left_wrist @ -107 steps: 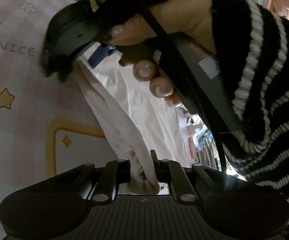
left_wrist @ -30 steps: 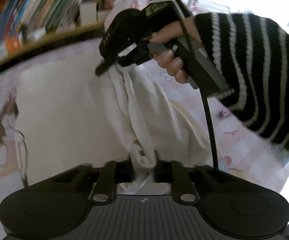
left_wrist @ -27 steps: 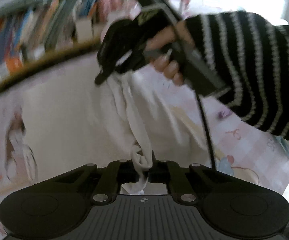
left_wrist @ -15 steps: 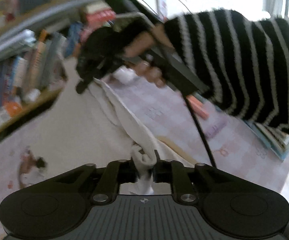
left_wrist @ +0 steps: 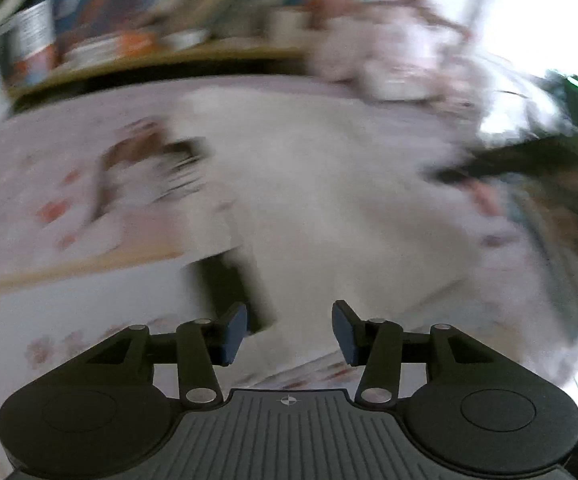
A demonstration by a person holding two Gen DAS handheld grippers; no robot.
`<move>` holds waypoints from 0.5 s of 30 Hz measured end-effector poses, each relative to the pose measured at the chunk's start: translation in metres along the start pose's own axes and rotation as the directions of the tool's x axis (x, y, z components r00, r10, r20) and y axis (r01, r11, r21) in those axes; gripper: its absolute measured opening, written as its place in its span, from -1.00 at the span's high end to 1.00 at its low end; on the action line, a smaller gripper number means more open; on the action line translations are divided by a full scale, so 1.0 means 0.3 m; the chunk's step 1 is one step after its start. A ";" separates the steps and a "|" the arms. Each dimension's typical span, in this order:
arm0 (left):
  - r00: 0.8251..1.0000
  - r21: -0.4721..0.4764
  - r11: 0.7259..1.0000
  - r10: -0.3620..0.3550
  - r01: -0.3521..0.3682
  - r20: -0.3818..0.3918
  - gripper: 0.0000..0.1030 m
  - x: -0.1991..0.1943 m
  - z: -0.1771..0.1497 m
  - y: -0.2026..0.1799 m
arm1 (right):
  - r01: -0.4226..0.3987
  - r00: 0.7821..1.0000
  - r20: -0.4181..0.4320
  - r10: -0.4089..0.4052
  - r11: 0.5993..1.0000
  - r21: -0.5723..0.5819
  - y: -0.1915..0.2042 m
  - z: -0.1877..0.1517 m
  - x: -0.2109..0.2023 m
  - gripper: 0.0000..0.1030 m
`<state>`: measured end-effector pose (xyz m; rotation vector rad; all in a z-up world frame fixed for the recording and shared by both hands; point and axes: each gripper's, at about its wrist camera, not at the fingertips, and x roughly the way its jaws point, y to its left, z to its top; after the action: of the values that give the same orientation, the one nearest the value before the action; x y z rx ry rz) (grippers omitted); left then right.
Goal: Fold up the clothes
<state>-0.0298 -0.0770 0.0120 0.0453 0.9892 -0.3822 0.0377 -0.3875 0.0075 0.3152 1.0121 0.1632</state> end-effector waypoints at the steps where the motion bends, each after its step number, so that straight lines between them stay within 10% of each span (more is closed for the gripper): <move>1: 1.000 -0.008 1.000 0.022 -0.022 -0.004 0.08 -0.001 -0.009 0.023 | -0.009 1.000 -0.019 0.009 1.000 0.016 0.004 -0.038 -0.011 0.07; 7: 0.995 0.125 0.987 0.101 -0.102 0.015 -0.02 0.001 -0.092 -0.011 | -0.065 0.993 -0.083 0.084 0.975 0.212 -0.017 -0.203 -0.029 0.15; 9: 0.990 0.204 0.969 0.134 -0.140 0.043 -0.07 0.007 -0.110 -0.051 | -0.088 0.992 -0.067 0.111 0.956 0.279 -0.026 -0.214 -0.034 0.78; 15: 0.973 0.357 0.906 0.201 -0.227 0.109 -0.07 0.033 -0.149 -0.138 | -0.147 0.989 0.018 0.147 0.961 0.235 0.072 -0.149 -0.136 0.81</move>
<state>-0.0747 -0.1092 -0.0153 0.4756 0.8219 -0.3592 -0.0214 -0.3705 0.0256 0.6083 1.0097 0.1780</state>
